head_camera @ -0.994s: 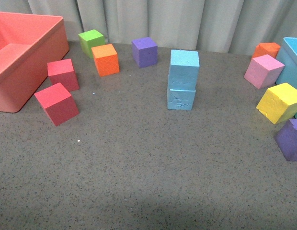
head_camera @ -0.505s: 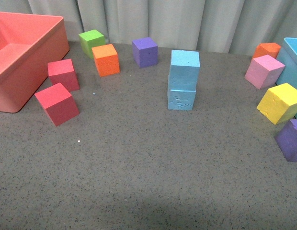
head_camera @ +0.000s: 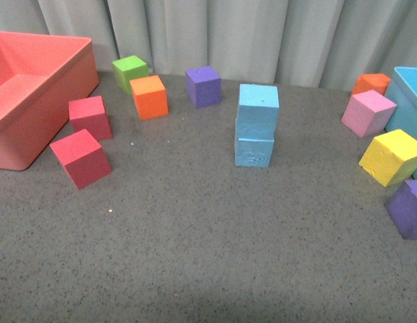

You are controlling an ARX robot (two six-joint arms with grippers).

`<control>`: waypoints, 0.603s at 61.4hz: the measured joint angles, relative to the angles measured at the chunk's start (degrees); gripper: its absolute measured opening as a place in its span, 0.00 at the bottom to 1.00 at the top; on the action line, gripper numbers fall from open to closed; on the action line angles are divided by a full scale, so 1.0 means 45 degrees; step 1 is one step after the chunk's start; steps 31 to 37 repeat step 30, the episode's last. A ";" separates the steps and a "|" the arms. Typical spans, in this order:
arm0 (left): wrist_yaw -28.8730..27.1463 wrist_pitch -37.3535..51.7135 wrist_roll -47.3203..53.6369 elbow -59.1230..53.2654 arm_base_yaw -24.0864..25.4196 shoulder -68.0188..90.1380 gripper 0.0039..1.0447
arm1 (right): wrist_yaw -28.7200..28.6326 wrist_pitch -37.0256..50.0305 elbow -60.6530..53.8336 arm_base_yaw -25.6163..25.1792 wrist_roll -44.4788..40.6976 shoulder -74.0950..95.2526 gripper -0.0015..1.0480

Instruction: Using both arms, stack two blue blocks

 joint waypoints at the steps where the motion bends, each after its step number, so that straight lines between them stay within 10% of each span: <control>1: 0.0000 0.0000 0.0010 0.0000 0.0000 0.0000 0.95 | 0.0000 0.0000 0.0000 0.0000 0.0000 0.0000 0.91; 37: 0.0000 0.0000 0.0010 0.0000 0.0000 0.0000 0.94 | 0.0000 0.0000 0.0000 0.0000 0.0005 0.0000 0.91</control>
